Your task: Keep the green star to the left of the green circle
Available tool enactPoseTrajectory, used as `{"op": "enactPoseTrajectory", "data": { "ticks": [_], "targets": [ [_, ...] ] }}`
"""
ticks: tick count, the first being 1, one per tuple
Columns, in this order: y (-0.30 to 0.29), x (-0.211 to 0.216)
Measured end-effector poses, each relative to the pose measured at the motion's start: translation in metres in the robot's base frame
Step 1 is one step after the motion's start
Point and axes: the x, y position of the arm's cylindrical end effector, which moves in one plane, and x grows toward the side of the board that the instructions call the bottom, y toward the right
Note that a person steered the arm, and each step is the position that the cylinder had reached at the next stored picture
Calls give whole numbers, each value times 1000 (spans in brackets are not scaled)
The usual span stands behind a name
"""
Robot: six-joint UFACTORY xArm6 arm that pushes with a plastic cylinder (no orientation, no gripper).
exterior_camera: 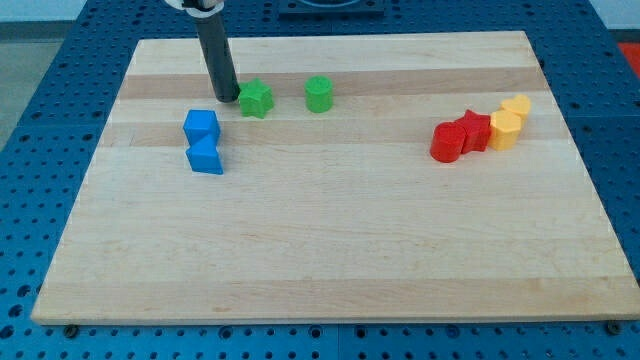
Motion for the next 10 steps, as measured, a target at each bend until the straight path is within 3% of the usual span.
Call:
{"op": "enactPoseTrajectory", "data": {
  "ticks": [7, 10],
  "targets": [
    [27, 0],
    [16, -20]
  ]
}}
